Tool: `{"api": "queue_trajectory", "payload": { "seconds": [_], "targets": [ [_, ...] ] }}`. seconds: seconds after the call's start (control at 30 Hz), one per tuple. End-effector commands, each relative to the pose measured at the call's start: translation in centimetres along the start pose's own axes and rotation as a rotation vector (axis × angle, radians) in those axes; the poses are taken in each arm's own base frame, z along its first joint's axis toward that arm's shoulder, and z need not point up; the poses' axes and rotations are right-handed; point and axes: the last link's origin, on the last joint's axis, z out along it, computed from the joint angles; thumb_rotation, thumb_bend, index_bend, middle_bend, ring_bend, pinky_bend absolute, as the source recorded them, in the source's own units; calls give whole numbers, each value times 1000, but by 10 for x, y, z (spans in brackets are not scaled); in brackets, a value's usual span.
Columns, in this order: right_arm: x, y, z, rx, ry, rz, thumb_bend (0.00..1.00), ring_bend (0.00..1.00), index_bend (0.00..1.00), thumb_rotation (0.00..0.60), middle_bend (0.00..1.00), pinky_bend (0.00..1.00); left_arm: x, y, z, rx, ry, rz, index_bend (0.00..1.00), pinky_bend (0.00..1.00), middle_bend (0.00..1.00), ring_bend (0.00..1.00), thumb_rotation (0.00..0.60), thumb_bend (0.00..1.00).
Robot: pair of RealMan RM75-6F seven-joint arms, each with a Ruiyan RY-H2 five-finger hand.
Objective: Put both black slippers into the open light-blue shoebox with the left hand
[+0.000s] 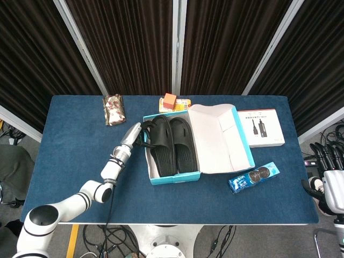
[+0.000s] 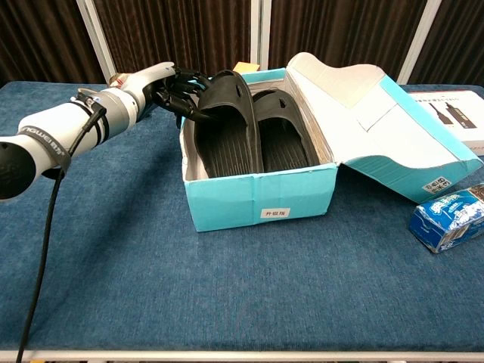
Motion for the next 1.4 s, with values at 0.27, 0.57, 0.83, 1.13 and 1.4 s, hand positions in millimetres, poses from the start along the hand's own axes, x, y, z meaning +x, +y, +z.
{"api": "queue_trajectory", "payload": {
  "seconds": [0.27,0.57,0.83,1.13,1.4],
  "targets": [
    [0,0,0,1,1,0,155,0,0,600,83,30,-6,-11,-2,59,-36,82,503,178,635,285,600,0],
    [0,0,0,2,1,0,155,0,0,600,83,31,-8,-5,-7,13,-34,184,293,177,390,177,600,0],
    [0,0,-1,6,3,2,157,0,0,600,83,30,-3,10,-6,-44,-48,266,76,168,118,20,600,0],
    [1,3,-2,2,4,9,159,0,0,600,83,30,13,20,-11,-63,-95,417,30,106,18,0,600,0],
    [1,5,-3,3,4,13,160,0,0,600,83,30,34,35,-20,-66,-93,467,16,79,0,0,600,0]
  ]
}}
